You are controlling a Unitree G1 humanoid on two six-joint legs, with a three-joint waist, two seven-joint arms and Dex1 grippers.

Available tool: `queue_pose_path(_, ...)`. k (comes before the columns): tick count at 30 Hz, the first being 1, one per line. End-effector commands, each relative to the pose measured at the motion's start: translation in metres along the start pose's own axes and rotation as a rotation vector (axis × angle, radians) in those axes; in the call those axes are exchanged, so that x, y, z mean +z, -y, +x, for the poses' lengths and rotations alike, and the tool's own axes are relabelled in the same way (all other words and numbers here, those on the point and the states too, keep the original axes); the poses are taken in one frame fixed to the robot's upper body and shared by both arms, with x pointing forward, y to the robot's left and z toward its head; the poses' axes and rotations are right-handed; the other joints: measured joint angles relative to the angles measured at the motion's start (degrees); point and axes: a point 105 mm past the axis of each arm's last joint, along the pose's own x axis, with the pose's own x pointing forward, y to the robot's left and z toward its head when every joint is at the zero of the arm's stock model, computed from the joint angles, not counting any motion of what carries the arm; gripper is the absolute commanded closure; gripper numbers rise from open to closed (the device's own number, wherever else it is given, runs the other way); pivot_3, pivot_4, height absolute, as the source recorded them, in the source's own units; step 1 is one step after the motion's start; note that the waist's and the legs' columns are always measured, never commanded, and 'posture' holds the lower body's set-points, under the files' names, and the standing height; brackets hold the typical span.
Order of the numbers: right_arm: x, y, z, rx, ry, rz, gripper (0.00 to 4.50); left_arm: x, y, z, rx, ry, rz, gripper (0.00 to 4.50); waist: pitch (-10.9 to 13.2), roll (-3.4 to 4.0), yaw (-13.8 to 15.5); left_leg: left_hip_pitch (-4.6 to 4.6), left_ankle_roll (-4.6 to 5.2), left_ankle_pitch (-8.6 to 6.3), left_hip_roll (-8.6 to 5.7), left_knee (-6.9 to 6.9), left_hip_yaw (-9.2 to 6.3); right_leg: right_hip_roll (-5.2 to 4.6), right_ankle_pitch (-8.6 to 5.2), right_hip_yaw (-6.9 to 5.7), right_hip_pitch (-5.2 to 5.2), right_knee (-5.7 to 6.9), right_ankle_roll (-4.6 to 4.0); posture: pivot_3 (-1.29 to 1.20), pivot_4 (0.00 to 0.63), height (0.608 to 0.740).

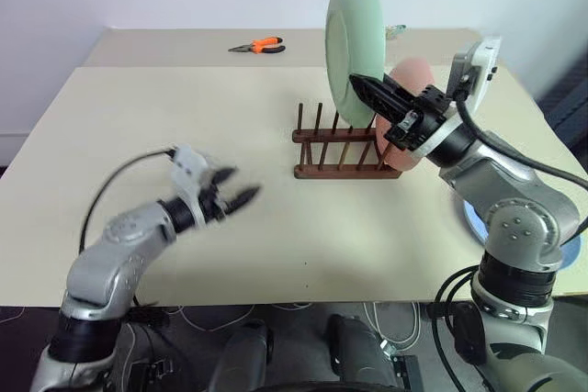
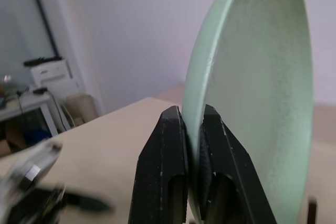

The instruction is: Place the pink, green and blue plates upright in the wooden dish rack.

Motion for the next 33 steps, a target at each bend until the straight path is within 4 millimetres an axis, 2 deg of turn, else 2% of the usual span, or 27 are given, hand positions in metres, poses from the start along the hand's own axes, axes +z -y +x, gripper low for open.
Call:
queue_pose_path(1, 0.008, 0.006, -0.004, -0.039, 0.026, 0.059, 4.5, 0.017, 0.015, 0.004, -0.078, 0.054, 0.064, 1.08, 0.0, 0.02, 0.0, 0.01, 0.0, 0.0, 0.02, 0.0, 0.0, 0.01, 0.0, -0.02, 0.0, 0.01, 0.0, 0.0, 0.15, 0.74)
queue_pose_path(11, -0.009, 0.024, 0.005, -0.117, -0.062, 0.172, 4.5, 0.021, 0.021, 0.012, -0.085, 0.076, 0.076, 1.08, 0.0, 0.04, -0.3, 0.01, 0.02, 0.01, -0.01, 0.0, 0.08, 0.02, 0.02, -0.01, -0.01, 0.0, 0.04, 0.0, 0.15, 0.74)
queue_pose_path(13, -0.006, 0.025, 0.008, -0.132, -0.063, 0.117, 3.77, 0.021, 0.022, 0.012, -0.086, 0.073, 0.08, 1.04, 0.0, 0.06, -0.7, 0.01, 0.02, 0.01, -0.01, 0.0, 0.07, 0.02, 0.01, -0.01, -0.01, 0.01, 0.04, 0.0, 0.15, 0.74)
queue_pose_path(14, 0.0, 0.026, 0.009, -0.142, -0.051, 0.06, 3.53, 0.02, 0.022, 0.012, -0.088, 0.071, 0.082, 1.04, 0.0, 0.05, -0.8, 0.01, 0.02, 0.01, -0.01, -0.01, 0.07, 0.02, 0.01, -0.01, -0.01, 0.01, 0.05, 0.0, 0.15, 0.74)
queue_pose_path(16, 0.014, 0.027, 0.009, -0.166, -0.01, -0.082, 2.63, 0.019, 0.023, 0.013, -0.092, 0.065, 0.086, 1.04, 0.0, 0.06, -0.9, 0.0, 0.02, 0.01, -0.01, -0.01, 0.07, 0.02, 0.0, -0.02, -0.01, 0.0, 0.06, 0.0, 0.15, 0.74)
queue_pose_path(18, 0.031, 0.028, 0.004, -0.172, 0.04, -0.219, 2.63, 0.018, 0.025, 0.014, -0.101, 0.061, 0.088, 1.04, 0.0, 0.06, -0.9, -0.01, 0.03, 0.01, -0.03, -0.01, 0.08, 0.01, -0.01, -0.02, -0.01, -0.01, 0.09, 0.0, 0.15, 0.74)
queue_pose_path(20, 0.048, 0.034, -0.005, -0.186, 0.092, -0.262, 2.63, 0.018, 0.027, 0.017, -0.11, 0.06, 0.089, 1.04, 0.0, 0.05, -0.9, -0.01, 0.03, 0.01, -0.03, -0.01, 0.09, 0.0, -0.01, -0.02, 0.0, -0.02, 0.11, 0.0, 0.15, 0.74)
queue_pose_path(22, 0.07, 0.061, -0.026, -0.289, 0.157, -0.269, 2.63, 0.016, 0.029, 0.021, -0.123, 0.056, 0.092, 1.04, 0.0, 0.03, -0.8, 0.0, 0.03, 0.01, -0.03, -0.01, 0.08, 0.0, -0.01, -0.02, 0.03, -0.02, 0.11, 0.0, 0.15, 0.74)
queue_pose_path(23, 0.079, 0.078, -0.04, -0.369, 0.174, -0.282, 2.37, 0.015, 0.03, 0.023, -0.131, 0.054, 0.093, 1.04, 0.0, 0.02, -0.7, 0.0, 0.03, 0.01, -0.03, 0.0, 0.07, 0.0, -0.01, -0.02, 0.06, -0.04, 0.11, 0.0, 0.15, 0.74)
queue_pose_path(25, 0.086, 0.093, -0.054, -0.447, 0.185, -0.298, 1.71, 0.015, 0.032, 0.026, -0.138, 0.052, 0.095, 1.04, 0.0, 0.01, -0.5, 0.0, 0.03, 0.01, -0.05, 0.05, 0.06, -0.01, -0.01, -0.02, 0.14, -0.1, 0.1, 0.0, 0.15, 0.74)
queue_pose_path(26, 0.085, 0.11, -0.074, -0.537, 0.139, -0.343, 1.37, 0.014, 0.035, 0.029, -0.16, 0.049, 0.098, 1.04, 0.0, 0.01, -0.7, 0.0, 0.04, 0.0, -0.05, 0.05, 0.07, -0.01, -0.01, -0.02, 0.14, -0.1, 0.09, 0.0, 0.15, 0.74)
queue_pose_path(28, 0.076, 0.134, -0.114, -0.682, 0.026, -0.395, 0.34, 0.013, 0.042, 0.034, -0.203, 0.043, 0.106, 1.04, 0.0, 0.0, 0.1, 0.0, 0.07, -0.01, -0.05, 0.03, 0.06, -0.01, -0.04, -0.03, 0.14, -0.09, 0.12, 0.0, 0.15, 0.74)
queue_pose_path(29, 0.061, 0.137, -0.129, -0.703, -0.086, -0.419, 0.03, 0.013, 0.045, 0.037, -0.222, 0.042, 0.107, 1.04, 0.0, -0.01, 0.3, -0.01, 0.1, -0.03, -0.04, 0.03, 0.05, -0.01, -0.05, -0.07, 0.15, -0.1, 0.13, 0.0, 0.15, 0.74)
queue_pose_path(31, 0.023, 0.127, -0.143, -0.638, -0.305, -0.437, 0.03, 0.014, 0.048, 0.041, -0.246, 0.041, 0.111, 1.04, 0.0, 0.07, 0.5, -0.03, 0.13, -0.05, -0.06, 0.02, 0.1, -0.05, -0.08, -0.04, 0.15, -0.11, 0.16, 0.0, 0.15, 0.74)
queue_pose_path(33, -0.009, 0.112, -0.153, -0.568, -0.45, -0.403, 0.03, 0.013, 0.05, 0.044, -0.264, 0.039, 0.117, 1.04, 0.0, 0.2, 0.1, 0.0, 0.18, -0.08, -0.04, 0.03, 0.15, -0.05, -0.09, -0.01, 0.16, -0.1, 0.18, 0.0, 0.15, 0.74)
